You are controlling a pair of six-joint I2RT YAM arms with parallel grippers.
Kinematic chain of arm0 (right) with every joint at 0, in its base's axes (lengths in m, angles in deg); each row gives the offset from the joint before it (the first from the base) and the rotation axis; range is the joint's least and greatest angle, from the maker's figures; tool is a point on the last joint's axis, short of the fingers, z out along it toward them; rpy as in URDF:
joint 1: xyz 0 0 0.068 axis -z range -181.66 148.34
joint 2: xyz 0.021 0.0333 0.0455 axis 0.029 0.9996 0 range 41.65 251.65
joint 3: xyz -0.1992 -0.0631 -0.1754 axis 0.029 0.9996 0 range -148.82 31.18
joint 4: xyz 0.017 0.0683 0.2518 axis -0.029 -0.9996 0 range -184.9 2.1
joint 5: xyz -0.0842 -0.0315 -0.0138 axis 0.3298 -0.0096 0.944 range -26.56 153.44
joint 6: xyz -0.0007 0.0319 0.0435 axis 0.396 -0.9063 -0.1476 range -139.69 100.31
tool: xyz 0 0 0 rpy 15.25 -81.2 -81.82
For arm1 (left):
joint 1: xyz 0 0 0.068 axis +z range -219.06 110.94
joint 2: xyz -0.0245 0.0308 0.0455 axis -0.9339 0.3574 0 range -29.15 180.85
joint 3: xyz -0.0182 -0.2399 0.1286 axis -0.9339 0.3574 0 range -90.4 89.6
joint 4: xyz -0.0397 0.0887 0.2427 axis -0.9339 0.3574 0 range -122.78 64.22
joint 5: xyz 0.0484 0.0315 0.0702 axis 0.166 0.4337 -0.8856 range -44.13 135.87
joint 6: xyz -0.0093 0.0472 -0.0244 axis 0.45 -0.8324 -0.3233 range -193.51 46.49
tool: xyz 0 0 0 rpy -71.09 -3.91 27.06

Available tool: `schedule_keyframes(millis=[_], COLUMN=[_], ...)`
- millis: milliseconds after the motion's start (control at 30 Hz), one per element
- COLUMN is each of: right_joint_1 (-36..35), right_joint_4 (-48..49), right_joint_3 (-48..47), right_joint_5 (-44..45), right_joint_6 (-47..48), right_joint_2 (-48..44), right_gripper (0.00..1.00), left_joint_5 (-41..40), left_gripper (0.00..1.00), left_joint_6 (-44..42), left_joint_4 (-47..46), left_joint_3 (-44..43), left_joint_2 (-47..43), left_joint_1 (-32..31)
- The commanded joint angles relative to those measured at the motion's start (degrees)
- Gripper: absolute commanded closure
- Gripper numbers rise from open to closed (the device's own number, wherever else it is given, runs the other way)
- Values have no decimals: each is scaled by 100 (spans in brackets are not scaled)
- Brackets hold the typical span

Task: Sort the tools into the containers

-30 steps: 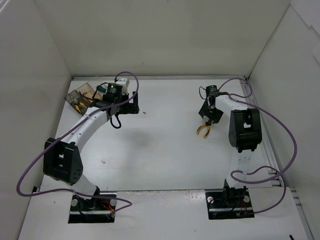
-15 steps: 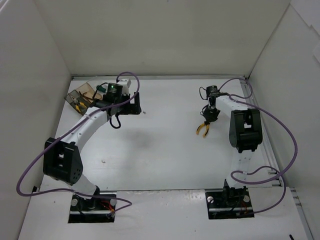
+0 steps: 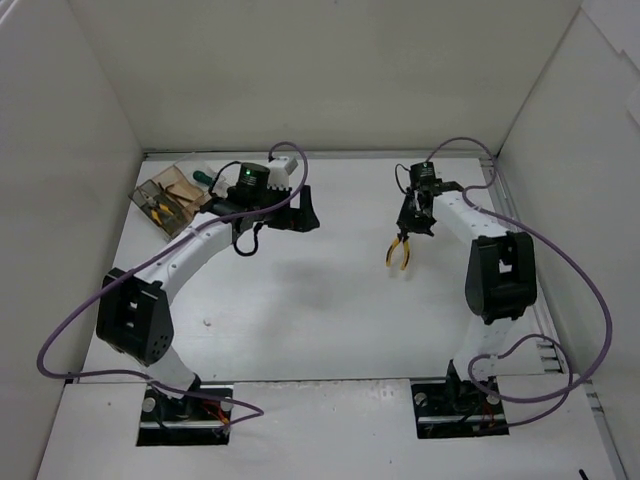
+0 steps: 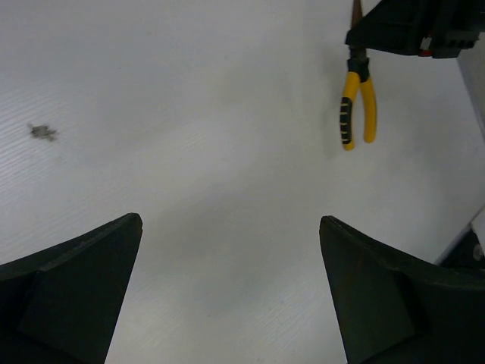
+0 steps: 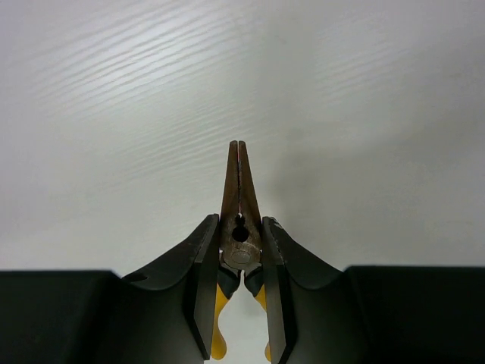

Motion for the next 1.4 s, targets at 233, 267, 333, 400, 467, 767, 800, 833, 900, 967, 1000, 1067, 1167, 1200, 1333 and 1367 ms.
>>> schedule_keyframes(millis=[233, 267, 333, 400, 467, 767, 800, 833, 900, 967, 1000, 1067, 1167, 1200, 1333, 1367], right_joint_1=[-396, -396, -396, -431, -440, -475, -457, -475, -475, -510, -501, -501, -510, -519, -519, -510], right_joint_4=[977, 1038, 1118, 1171, 1223, 1338, 1338, 1338, 1347, 1338, 1338, 1338, 1338, 1338, 1338, 1329], right_joint_3=[615, 660, 809, 888, 1020, 1398, 1442, 1469, 1521, 1583, 1644, 1715, 1881, 1908, 2005, 2031], right_joint_5=[-1846, -1916, -2101, -2172, -2163, -2023, -2040, -2075, -2172, -2163, -2163, -2146, -2198, -2207, -2242, -2225], right_joint_6=[332, 297, 210, 122, 17, -423, -458, -520, -564, -599, -617, -652, -722, -731, -722, -714], right_joint_2=[-2099, -2256, -2415, -2652, -2854, -3505, -3532, -3593, -3655, -3804, -3839, -3962, -4129, -4156, -4296, -4323], right_gripper=[100, 100, 100, 100, 100, 100, 100, 100, 100, 100, 100, 100, 100, 100, 99, 94], left_joint_5=[1365, 1400, 1426, 1426, 1365, 1032, 970, 900, 847, 724, 688, 557, 469, 442, 372, 354], left_gripper=[0, 0, 1, 1, 1, 10, 10, 11, 13, 20, 26, 31, 59, 69, 100, 100], left_joint_6=[566, 592, 724, 820, 891, 1427, 1445, 1436, 1436, 1462, 1471, 1471, 1506, 1532, 1620, 1638], left_joint_4=[-1058, -1058, -1172, -1339, -1479, -1936, -1937, -1937, -1928, -1972, -2007, -2103, -2288, -2306, -2411, -2455], left_joint_3=[-993, -1037, -1081, -1090, -1116, -1239, -1292, -1327, -1424, -1459, -1468, -1468, -1468, -1468, -1311, -1240], left_joint_2=[640, 685, 755, 782, 808, 1089, 1142, 1186, 1282, 1318, 1335, 1336, 1336, 1344, 1301, 1231], left_joint_1=[-796, -797, -937, -1077, -1218, -1736, -1737, -1824, -1895, -2035, -2036, -2106, -2256, -2317, -2370, -2370])
